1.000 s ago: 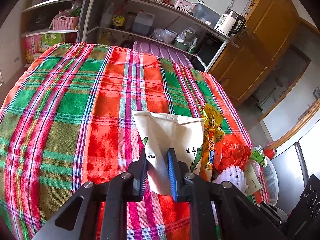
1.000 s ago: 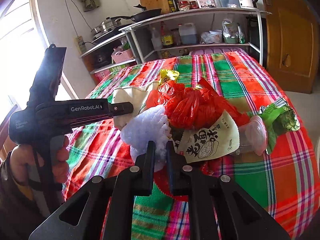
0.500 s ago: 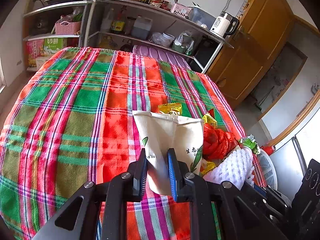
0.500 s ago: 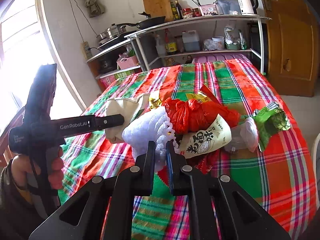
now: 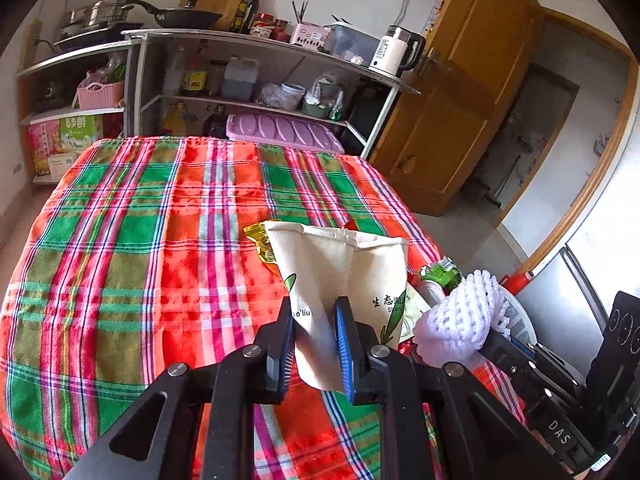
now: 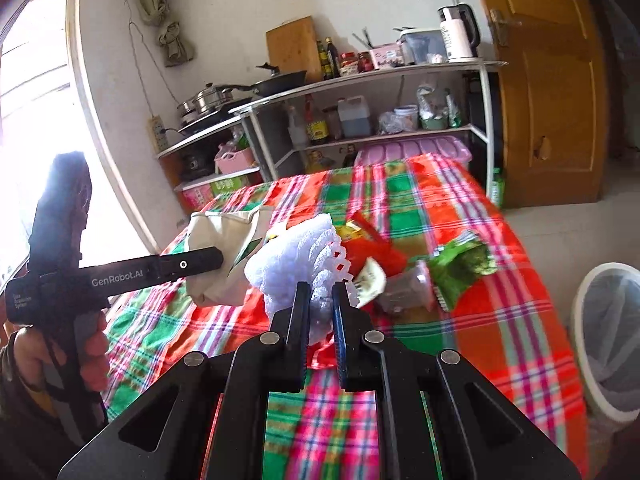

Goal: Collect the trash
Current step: 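Carry the paper bag and foam net in both grippers over the trash bin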

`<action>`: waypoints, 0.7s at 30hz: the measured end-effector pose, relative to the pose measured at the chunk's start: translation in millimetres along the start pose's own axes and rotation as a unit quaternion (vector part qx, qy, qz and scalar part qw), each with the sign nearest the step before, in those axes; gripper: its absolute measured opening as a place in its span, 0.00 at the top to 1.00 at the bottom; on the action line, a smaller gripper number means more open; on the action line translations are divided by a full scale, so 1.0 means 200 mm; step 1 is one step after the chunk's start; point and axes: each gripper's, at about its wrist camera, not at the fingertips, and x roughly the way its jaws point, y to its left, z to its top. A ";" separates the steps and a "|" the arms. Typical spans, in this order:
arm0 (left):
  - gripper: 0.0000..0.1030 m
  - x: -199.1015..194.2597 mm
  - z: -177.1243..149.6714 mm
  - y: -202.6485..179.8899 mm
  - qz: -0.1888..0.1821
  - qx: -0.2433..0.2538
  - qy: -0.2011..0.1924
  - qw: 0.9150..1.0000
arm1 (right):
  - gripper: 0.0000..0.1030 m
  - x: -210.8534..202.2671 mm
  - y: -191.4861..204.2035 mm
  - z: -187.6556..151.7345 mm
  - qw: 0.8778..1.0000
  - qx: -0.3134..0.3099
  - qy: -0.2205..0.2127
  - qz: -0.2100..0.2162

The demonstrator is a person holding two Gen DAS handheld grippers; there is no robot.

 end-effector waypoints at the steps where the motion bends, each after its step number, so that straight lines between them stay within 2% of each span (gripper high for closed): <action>1: 0.81 0.00 0.00 -0.03 -0.004 0.004 0.001 1.000 | 0.89 -0.03 -0.02 0.00 1.000 0.004 -0.004 -0.005; 12: 0.81 0.12 0.00 -0.41 -0.060 0.063 0.018 0.996 | 0.89 -0.29 -0.29 -0.01 0.995 0.043 -0.038 -0.076; 21: 0.81 0.33 -0.04 -0.79 -0.124 0.115 0.054 0.984 | 0.89 -0.55 -0.57 -0.06 0.983 0.083 -0.057 -0.155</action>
